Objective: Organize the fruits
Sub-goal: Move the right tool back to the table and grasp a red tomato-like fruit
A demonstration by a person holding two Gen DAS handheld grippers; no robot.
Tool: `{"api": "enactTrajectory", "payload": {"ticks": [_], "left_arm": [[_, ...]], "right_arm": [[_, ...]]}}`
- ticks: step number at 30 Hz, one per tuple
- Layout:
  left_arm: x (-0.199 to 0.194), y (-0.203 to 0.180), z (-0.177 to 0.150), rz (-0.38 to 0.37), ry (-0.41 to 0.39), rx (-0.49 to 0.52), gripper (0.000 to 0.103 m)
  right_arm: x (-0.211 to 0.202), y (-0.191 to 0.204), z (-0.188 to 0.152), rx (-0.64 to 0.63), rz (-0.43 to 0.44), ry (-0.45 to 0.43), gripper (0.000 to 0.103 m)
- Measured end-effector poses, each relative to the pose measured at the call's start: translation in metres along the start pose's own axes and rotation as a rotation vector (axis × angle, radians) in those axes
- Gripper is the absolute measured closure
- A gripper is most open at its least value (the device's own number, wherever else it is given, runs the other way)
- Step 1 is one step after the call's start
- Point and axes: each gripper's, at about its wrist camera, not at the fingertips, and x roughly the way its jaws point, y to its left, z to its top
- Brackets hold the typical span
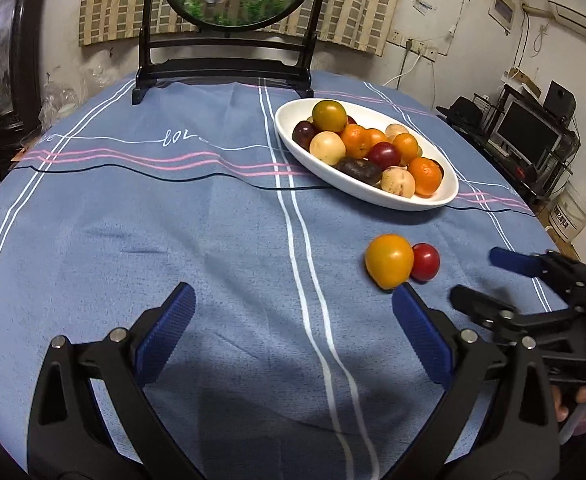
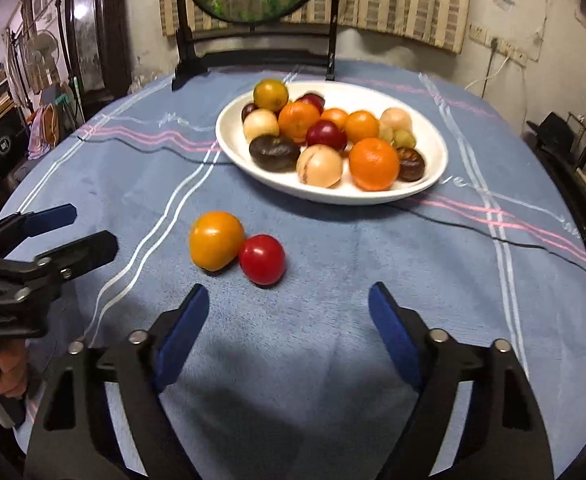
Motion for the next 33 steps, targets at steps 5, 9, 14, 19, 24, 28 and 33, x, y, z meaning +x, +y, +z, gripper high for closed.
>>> {"api": "enactTrajectory", "payload": {"ticks": [5, 9, 14, 19, 24, 28, 33], "left_arm": [[-0.001, -0.001, 0.000, -0.001, -0.004, 0.004, 0.003], [0.001, -0.002, 0.000, -0.004, 0.003, 0.005, 0.003], [0.000, -0.002, 0.000, -0.004, 0.000, 0.006, 0.003], [0.000, -0.002, 0.000, -0.006, 0.000, 0.006, 0.003], [0.001, -0.001, 0.000, -0.006, 0.001, 0.006, 0.003], [0.002, 0.000, 0.000, -0.007, 0.005, 0.004, 0.003], [0.004, 0.000, 0.000, -0.009, 0.014, -0.003, 0.003]], "right_arm": [[0.013, 0.001, 0.001, -0.002, -0.002, 0.022, 0.022], [0.018, 0.001, 0.004, -0.008, -0.007, 0.029, 0.029], [0.025, 0.004, 0.011, -0.032, -0.011, 0.036, 0.036], [0.029, 0.008, 0.015, -0.046, 0.007, 0.028, 0.044], [0.036, 0.009, 0.016, -0.049, 0.016, 0.046, 0.054], [0.042, 0.006, 0.019, -0.031, 0.029, 0.053, 0.059], [0.044, 0.007, 0.020, -0.032, 0.035, 0.055, 0.059]]}}
